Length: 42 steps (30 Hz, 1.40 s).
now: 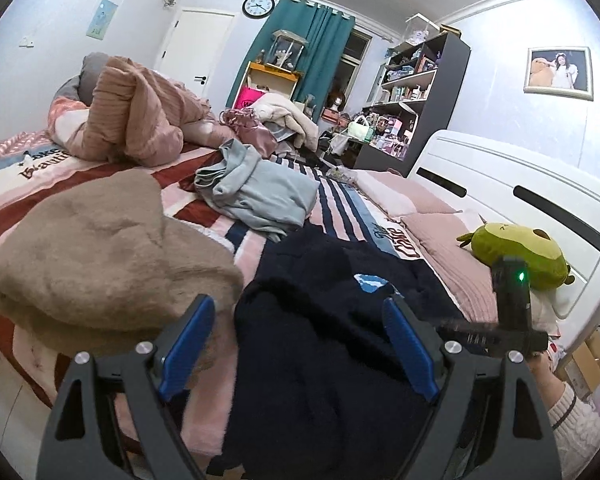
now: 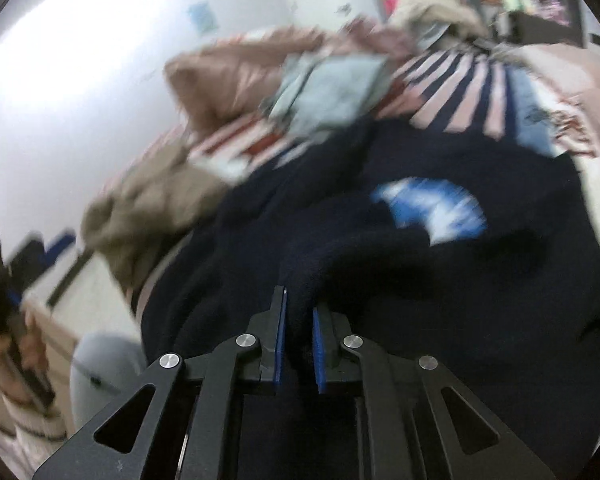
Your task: Fold small clothes
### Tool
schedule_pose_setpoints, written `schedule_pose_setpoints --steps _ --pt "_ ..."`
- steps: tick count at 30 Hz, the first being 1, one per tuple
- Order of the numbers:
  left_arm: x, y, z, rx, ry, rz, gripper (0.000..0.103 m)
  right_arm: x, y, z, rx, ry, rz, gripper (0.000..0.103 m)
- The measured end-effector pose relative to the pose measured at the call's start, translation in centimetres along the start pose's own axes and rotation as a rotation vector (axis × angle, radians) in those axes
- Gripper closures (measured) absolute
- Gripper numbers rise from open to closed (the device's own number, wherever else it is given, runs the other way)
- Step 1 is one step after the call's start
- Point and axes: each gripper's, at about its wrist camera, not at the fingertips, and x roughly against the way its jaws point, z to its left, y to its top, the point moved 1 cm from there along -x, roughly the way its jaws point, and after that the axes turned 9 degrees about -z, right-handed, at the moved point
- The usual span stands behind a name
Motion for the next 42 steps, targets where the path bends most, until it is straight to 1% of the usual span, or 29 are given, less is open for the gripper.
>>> schedule_pose_setpoints --steps 3,6,8,10,12,14,15,19,20,21,23,25,27,29,30,32,34,36,37,39,40,42 --pt "-0.3 -0.3 0.0 -0.005 0.001 0.008 0.02 -0.7 -1.8 1.2 0.008 0.063 0.056 0.097" --pt "-1.0 -0.7 -0.4 -0.014 -0.017 0.027 0.02 -0.2 -3.2 2.5 0.043 0.146 0.074 0.096" --pt "-1.4 -0.8 -0.8 -0.022 -0.019 0.036 0.02 0.2 -3.7 3.2 0.079 0.153 0.096 0.094" --pt "-1.5 -0.8 -1.1 -0.024 -0.028 0.037 0.02 0.6 -3.8 3.3 0.08 0.163 0.111 0.094" --pt "-1.5 -0.8 -1.2 -0.018 -0.035 0.033 0.02 1.8 -3.6 3.1 0.066 0.152 0.085 0.094" --pt "-1.6 -0.7 -1.2 -0.014 -0.035 0.032 0.02 3.1 -3.2 2.8 0.053 0.135 0.04 0.091" --pt "-1.8 -0.8 -1.3 -0.015 -0.033 0.035 0.02 3.7 -2.9 2.6 0.043 0.124 0.022 0.091" --pt "-2.5 -1.4 -1.2 -0.027 -0.03 0.076 0.019 6.3 -2.7 1.3 0.003 0.072 -0.021 0.091" --pt "-2.7 -1.8 -1.1 -0.026 -0.032 0.092 0.019 7.3 -3.1 0.7 -0.003 0.037 -0.032 0.09" --pt "-3.0 -2.0 -1.0 -0.023 -0.031 0.102 0.018 8.0 -3.3 0.4 -0.003 0.01 -0.04 0.087" --pt "-3.7 -3.0 -0.7 -0.014 -0.03 0.14 0.017 9.6 -4.0 -0.8 0.0 -0.057 -0.042 0.067" --pt "-4.4 -4.2 -0.7 -0.025 -0.02 0.185 0.017 11.4 -4.9 -2.7 -0.009 -0.125 -0.02 0.061" --pt "-5.0 -5.3 -0.6 -0.023 -0.037 0.236 0.017 13.5 -5.9 -5.2 -0.055 -0.186 -0.007 0.06" --pt "-5.4 -6.4 -0.3 -0.015 -0.058 0.28 0.017 15.4 -6.9 -7.5 -0.112 -0.223 -0.004 0.049" --pt "-5.7 -6.9 -0.2 -0.017 -0.061 0.301 0.017 16.2 -7.5 -8.5 -0.136 -0.233 0.001 0.047" --pt "-6.6 -7.7 0.3 -0.037 -0.051 0.352 0.017 17.0 -8.7 -10.2 -0.175 -0.249 0.021 0.041" --pt "-7.7 -8.4 0.7 -0.056 -0.018 0.4 0.017 17.4 -9.8 -11.7 -0.219 -0.253 0.033 0.04" --pt "-8.2 -8.5 0.6 -0.069 -0.02 0.417 0.017 17.5 -10.8 -12.8 -0.258 -0.226 0.027 0.039" --pt "-8.3 -8.4 0.4 -0.075 -0.017 0.421 0.016 17.6 -10.9 -12.9 -0.258 -0.205 0.008 0.039" --pt "-8.5 -8.1 0.1 -0.088 -0.001 0.428 0.016 17.9 -10.9 -13.2 -0.247 -0.189 -0.008 0.038" --pt "-8.6 -7.9 0.0 -0.088 0.008 0.429 0.016 18.0 -10.9 -13.4 -0.246 -0.183 -0.013 0.037" --pt "-9.0 -7.8 0.0 -0.064 -0.003 0.442 0.016 18.0 -10.9 -14.0 -0.267 -0.14 -0.034 0.034"
